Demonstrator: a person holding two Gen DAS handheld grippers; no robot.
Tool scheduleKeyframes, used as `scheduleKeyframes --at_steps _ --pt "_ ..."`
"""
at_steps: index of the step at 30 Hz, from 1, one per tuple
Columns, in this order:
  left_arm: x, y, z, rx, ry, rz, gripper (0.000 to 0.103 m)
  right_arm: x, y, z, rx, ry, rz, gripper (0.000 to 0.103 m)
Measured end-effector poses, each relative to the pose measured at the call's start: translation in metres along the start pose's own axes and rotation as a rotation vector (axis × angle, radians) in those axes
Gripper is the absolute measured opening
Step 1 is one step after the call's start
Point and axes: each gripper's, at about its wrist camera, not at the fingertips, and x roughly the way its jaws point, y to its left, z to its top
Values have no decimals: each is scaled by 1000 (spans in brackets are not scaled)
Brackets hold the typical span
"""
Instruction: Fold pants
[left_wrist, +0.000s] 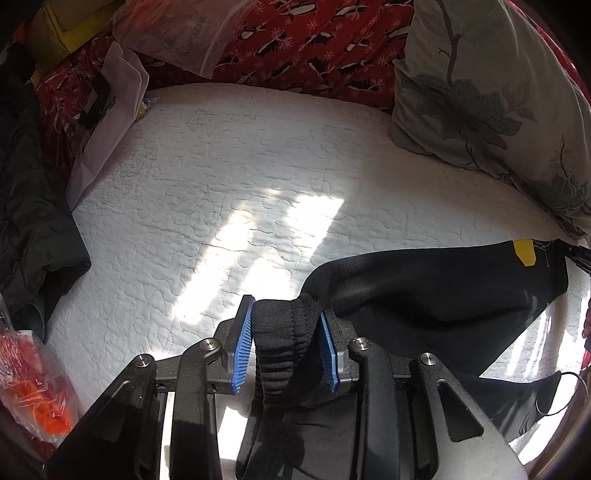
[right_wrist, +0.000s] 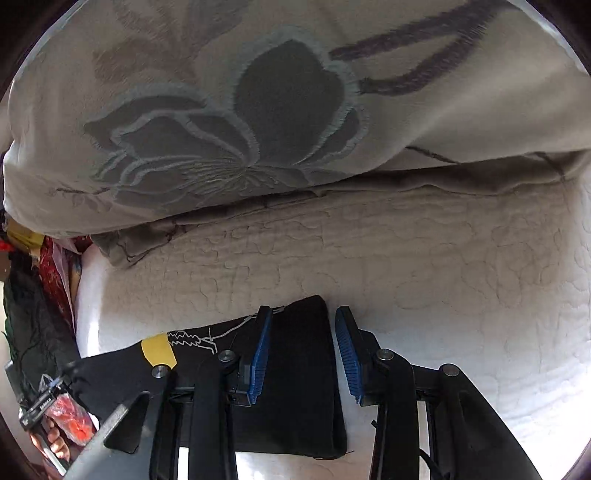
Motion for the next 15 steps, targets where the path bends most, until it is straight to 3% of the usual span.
scheduleKeyframes --at_steps 1,7,15 --pt "2 1 1 -8 3 4 30 -5 7 -1 -44 -5 -23 5" --pt "-8 2 -1 -58 -15 2 30 -63 28 -12 -118 -91 -38 5" --pt "-41 4 -16 -82 -85 23 30 -125 52 -56 -184 -204 -25 5"
